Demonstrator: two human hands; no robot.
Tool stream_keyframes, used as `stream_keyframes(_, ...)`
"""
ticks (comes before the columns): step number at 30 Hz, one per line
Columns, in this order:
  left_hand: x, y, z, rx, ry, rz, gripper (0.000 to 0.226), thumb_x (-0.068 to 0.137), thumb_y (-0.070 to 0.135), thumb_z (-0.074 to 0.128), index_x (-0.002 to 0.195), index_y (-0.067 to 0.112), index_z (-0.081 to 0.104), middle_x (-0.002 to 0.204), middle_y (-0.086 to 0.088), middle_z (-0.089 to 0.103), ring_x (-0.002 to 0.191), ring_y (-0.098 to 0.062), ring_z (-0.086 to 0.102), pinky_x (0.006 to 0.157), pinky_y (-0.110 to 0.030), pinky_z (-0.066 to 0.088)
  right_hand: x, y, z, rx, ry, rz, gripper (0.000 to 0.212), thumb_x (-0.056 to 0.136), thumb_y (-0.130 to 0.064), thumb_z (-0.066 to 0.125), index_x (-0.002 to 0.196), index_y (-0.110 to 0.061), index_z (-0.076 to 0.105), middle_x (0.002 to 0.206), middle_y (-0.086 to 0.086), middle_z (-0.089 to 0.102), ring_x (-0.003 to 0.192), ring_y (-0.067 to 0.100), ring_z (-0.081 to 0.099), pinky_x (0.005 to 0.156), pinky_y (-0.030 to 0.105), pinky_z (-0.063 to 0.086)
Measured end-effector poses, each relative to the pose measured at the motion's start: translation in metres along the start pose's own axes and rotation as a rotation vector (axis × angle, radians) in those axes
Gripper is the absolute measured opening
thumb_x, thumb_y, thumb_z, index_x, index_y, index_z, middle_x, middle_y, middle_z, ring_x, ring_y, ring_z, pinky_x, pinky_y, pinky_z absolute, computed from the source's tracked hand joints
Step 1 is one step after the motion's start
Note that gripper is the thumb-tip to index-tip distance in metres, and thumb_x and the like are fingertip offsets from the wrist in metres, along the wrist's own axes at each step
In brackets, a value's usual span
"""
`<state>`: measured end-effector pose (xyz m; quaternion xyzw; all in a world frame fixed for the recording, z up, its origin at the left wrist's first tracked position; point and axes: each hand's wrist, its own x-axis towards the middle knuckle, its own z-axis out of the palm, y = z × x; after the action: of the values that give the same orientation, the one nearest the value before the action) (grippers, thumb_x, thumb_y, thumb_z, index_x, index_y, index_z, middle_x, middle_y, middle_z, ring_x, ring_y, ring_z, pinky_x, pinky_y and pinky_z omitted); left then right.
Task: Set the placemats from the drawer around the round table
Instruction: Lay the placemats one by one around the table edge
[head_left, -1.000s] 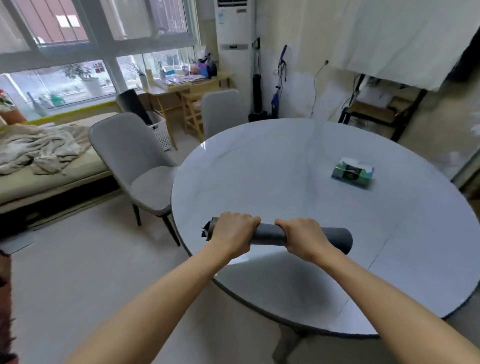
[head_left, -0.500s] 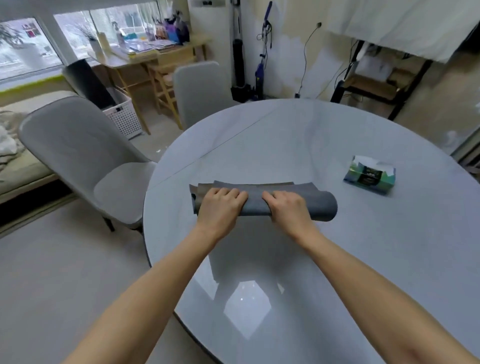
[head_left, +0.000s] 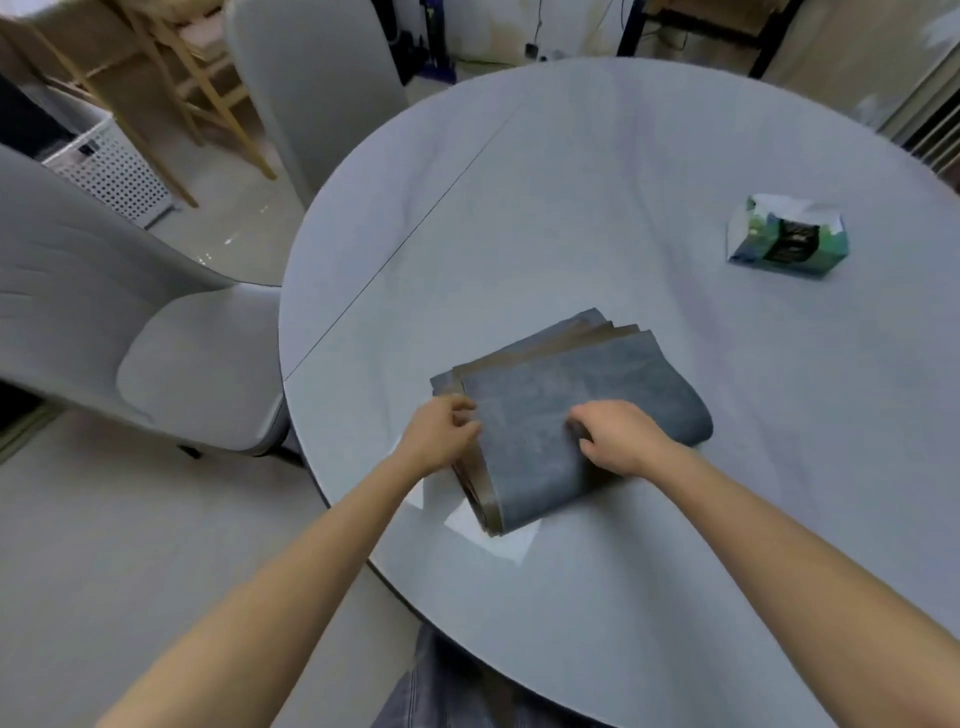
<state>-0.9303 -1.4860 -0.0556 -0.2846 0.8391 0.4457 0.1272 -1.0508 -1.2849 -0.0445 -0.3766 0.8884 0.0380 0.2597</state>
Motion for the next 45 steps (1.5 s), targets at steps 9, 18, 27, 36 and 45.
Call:
stream_keyframes(9,-0.001,-0.013,-0.005,-0.938,-0.036,-0.597,0.006,0.092,0.013,0.053,0.087,0.013,0.055,0.070,-0.003,0.056,0.063,-0.018,0.054,0.062,-0.030,0.044,0.045,-0.061,0.021,0.446,0.100,0.318,0.059,0.095,-0.039,0.048,0.146,-0.015,0.030,0.157,0.009,0.022,0.146,0.026,0.014,0.119,0.048,0.012)
stream_keyframes(18,0.004,-0.019,0.000,-1.078,0.008,-0.659,0.017,0.093,0.012,0.057,0.108,0.003,0.055,0.082,-0.011,0.065,0.072,-0.021,0.066,0.072,-0.032,0.057,0.041,-0.062,0.032,0.504,0.068,0.355,0.063,0.094,-0.046,0.048,0.147,-0.019,0.029,0.160,0.010,0.011,0.148,0.025,0.004,0.119,0.047,0.002)
stream_keyframes(27,0.021,-0.012,0.012,-0.818,0.121,-0.417,0.021,0.084,0.030,0.071,0.098,0.015,0.069,0.096,-0.002,0.072,0.090,-0.020,0.068,0.073,-0.031,0.057,0.032,-0.058,0.023,0.841,0.182,0.418,0.052,0.094,-0.044,0.051,0.138,-0.016,0.045,0.150,0.005,0.036,0.140,0.020,0.032,0.117,0.040,0.022)
stream_keyframes(36,-0.013,0.047,-0.012,-0.669,0.031,-0.119,0.014,0.086,0.027,0.071,0.097,0.019,0.068,0.100,0.001,0.071,0.089,-0.014,0.067,0.077,-0.027,0.053,-0.024,-0.040,-0.039,1.727,0.223,0.533,0.050,0.094,-0.053,0.044,0.133,-0.022,0.045,0.139,-0.001,0.048,0.127,0.019,0.046,0.108,0.042,0.029)
stream_keyframes(45,-0.113,0.118,0.053,0.065,-0.027,0.688,0.008,0.086,0.026,0.068,0.089,0.031,0.074,0.057,0.012,0.058,0.054,-0.010,0.051,0.056,-0.022,0.037,-0.154,0.027,-0.045,2.138,0.274,0.519,0.065,0.087,-0.064,0.044,0.119,-0.009,0.056,0.123,0.017,0.058,0.115,0.037,0.055,0.092,0.058,0.045)
